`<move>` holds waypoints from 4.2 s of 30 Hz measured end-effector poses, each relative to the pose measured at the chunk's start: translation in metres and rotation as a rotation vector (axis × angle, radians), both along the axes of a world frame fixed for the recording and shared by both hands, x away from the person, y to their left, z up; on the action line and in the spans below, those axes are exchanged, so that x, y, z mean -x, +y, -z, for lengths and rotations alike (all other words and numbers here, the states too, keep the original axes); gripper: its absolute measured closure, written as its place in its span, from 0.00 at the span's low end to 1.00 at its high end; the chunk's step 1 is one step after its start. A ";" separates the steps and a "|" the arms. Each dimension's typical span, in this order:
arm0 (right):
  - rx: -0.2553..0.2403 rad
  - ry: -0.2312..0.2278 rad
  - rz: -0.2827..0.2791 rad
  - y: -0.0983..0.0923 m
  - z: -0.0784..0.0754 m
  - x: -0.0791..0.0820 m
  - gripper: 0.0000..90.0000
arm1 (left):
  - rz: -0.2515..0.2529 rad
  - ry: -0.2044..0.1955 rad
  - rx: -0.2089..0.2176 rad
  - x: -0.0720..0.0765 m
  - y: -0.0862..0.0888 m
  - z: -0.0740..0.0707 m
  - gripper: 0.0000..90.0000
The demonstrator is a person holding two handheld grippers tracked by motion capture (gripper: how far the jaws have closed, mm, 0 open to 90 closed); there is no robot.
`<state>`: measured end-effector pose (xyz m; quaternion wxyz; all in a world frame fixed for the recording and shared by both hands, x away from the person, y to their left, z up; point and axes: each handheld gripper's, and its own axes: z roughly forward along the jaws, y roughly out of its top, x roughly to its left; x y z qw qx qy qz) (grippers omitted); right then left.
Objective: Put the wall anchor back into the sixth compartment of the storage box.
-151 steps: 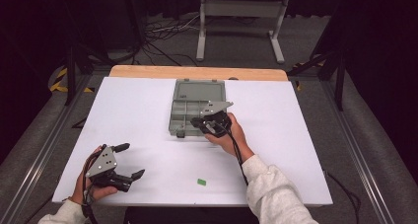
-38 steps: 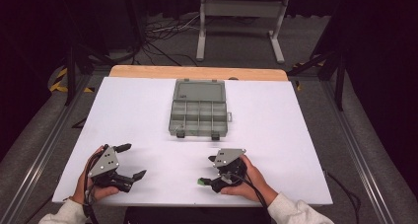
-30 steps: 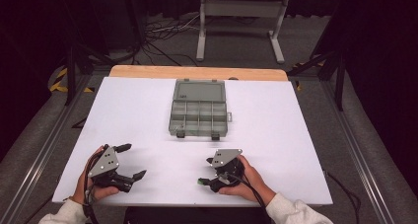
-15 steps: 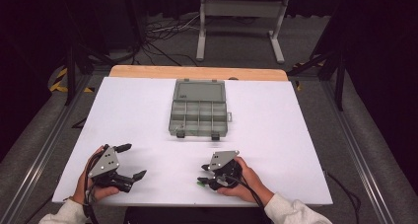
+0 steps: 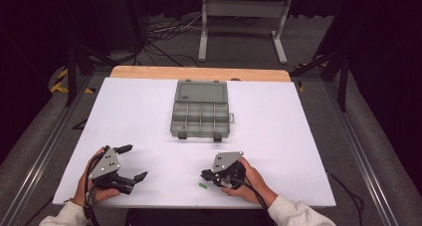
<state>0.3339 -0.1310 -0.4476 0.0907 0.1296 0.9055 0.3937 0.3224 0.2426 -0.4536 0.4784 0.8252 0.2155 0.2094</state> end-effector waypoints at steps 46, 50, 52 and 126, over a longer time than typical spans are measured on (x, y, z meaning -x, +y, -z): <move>-0.184 -0.117 0.167 -0.002 -0.063 -0.065 0.95 | 0.005 0.002 0.000 -0.001 -0.001 0.001 0.03; -0.191 -0.099 0.165 0.006 -0.061 -0.070 0.95 | 0.006 -0.004 0.009 0.001 -0.001 0.000 0.03; -0.180 -0.103 0.167 0.011 -0.060 -0.074 0.95 | 0.009 -0.003 0.007 0.000 -0.002 0.000 0.03; -0.180 -0.127 0.246 0.013 -0.054 -0.091 0.86 | 0.007 0.008 0.001 0.000 -0.001 0.001 0.03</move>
